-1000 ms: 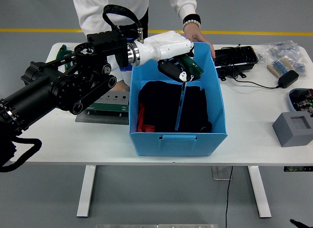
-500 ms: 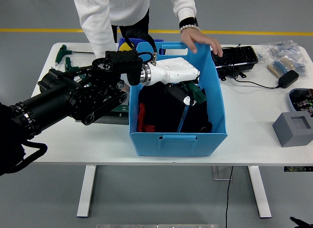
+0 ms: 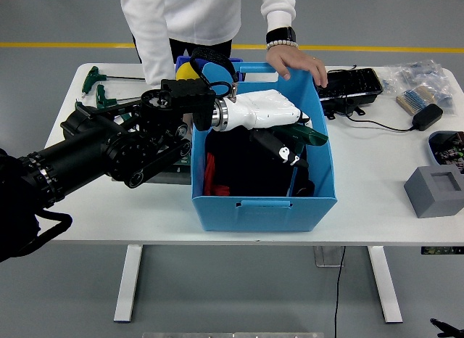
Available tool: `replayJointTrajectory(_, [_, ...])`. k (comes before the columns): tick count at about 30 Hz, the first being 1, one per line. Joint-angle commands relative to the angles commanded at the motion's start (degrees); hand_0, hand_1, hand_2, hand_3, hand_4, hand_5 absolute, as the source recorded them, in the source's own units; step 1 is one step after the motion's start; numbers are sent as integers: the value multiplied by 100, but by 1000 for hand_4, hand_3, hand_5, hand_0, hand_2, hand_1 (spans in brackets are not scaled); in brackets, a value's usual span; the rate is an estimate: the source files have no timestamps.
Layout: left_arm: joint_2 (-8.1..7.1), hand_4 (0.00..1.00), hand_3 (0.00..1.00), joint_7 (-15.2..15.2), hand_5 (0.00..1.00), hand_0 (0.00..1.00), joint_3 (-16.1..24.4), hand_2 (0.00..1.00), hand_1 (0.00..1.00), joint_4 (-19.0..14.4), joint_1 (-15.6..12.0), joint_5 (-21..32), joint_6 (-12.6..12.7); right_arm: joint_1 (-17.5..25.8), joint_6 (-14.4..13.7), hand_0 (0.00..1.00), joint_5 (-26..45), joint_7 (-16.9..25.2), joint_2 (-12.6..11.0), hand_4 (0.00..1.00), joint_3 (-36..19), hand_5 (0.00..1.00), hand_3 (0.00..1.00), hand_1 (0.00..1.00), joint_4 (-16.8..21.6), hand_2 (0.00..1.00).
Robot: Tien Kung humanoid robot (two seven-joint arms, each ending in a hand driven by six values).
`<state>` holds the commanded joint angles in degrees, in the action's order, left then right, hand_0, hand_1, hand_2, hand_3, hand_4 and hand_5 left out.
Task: Lift tool from toolbox,place it in box,lift tool from toolbox,place it in box
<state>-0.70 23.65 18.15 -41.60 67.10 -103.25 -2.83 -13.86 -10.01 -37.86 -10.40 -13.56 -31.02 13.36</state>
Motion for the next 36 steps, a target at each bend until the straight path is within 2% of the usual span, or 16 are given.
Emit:
replayJointTrajectory(3, [21,998,681,23,974,315,8,620,485,18,13,-9,49,-8,2,620,-10,-3,-5,779,-5,653,545,604,0,672])
replayJointTrajectory(4, [25,998,692,30,964,392,18,658,551,23,18,-15,64,-12,3,620,-17,-3,-6,779,-7,652,545,604,1,671])
replayJointTrajectory(7, [43,998,692,50,964,392,129,658,551,58,29,-63,119,-26,3,620,-29,-5,-13,779,-11,652,545,604,2,671])
replayJointTrajectory(12, [31,998,703,85,963,416,484,681,579,86,58,-132,182,-29,6,620,-55,-12,-20,779,-23,652,545,604,6,672])
replayJointTrajectory(22, [-44,998,703,137,951,429,1217,686,581,-160,-39,-313,219,2,13,620,-77,-18,-15,779,-42,652,545,604,4,671])
replayJointTrajectory(26, [-177,998,703,83,951,429,1618,686,581,-347,-213,-511,178,20,2,620,-25,-2,-6,779,-25,652,545,604,-2,671])
replayJointTrajectory(27, [-245,998,703,45,951,429,1756,686,581,-437,-297,-590,150,25,0,620,-3,4,-6,779,-15,652,545,604,-3,671])
replayJointTrajectory(28, [-300,998,697,8,946,418,1889,645,568,-517,-374,-660,122,31,-3,620,15,10,-4,779,-6,652,545,603,-5,670])
replayJointTrajectory(30, [-394,998,697,-63,946,418,2151,645,568,-660,-515,-767,68,43,-7,620,29,12,3,779,-10,652,545,603,-8,670])
replayJointTrajectory(36, [-805,998,692,-431,945,399,3280,618,539,-1351,-1277,-1005,-126,107,-11,618,55,27,29,779,-1,651,544,603,-15,670])
